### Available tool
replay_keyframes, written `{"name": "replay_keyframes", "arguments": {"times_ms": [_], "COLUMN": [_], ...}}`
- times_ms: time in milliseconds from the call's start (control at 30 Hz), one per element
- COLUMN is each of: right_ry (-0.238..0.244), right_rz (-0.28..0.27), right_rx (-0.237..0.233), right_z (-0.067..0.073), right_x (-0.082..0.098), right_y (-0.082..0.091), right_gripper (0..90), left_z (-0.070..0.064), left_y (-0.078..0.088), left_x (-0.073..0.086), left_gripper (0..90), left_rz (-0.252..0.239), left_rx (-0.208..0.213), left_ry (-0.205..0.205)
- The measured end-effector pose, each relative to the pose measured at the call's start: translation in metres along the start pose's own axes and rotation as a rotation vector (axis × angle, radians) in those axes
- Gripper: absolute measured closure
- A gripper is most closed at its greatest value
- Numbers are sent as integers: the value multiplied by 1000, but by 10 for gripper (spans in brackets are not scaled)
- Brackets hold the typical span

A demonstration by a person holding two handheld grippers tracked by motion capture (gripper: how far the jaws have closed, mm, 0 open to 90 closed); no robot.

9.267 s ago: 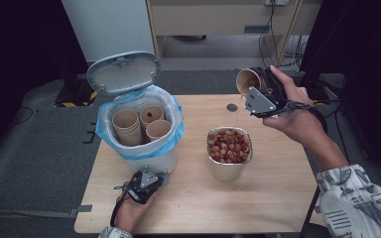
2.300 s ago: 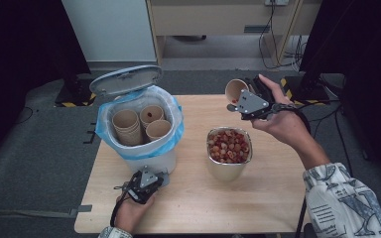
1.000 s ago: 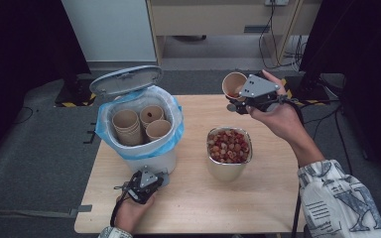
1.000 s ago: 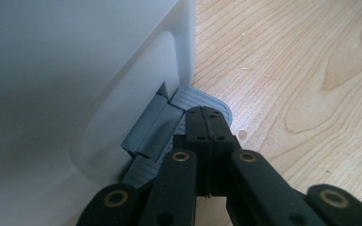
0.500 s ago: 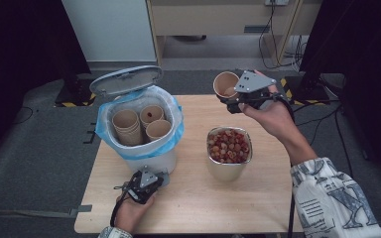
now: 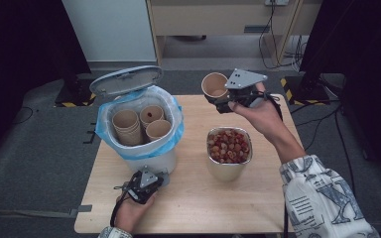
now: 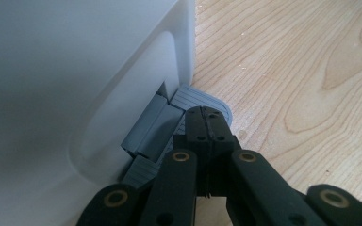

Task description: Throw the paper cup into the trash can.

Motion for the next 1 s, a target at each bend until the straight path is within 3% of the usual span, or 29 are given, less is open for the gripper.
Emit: {"name": "replay_keyframes", "arguments": {"times_ms": [600,1000], "right_ry": [-70,-86], "right_rz": [-41,-67], "right_rx": [-84,-138], "right_z": [24,42], "right_x": [-15,-30], "right_y": [-16,-25], "right_gripper": [270,270], "left_z": [0,0], "left_y": [0,0], "left_x": [0,0], "left_gripper": [899,899], "left_rz": [-1,0], "left_rx": [0,3], "left_ry": [2,3]}}
Point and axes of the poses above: each handheld gripper's, and its own axes: y roughly backward along the jaws, x roughly out of its underside, z roughly to its left, the point moved 5 cm from there along -y, roughly forward along the jaws, and after that the axes turned 14 degrees about -y, right-handed, at the moved point
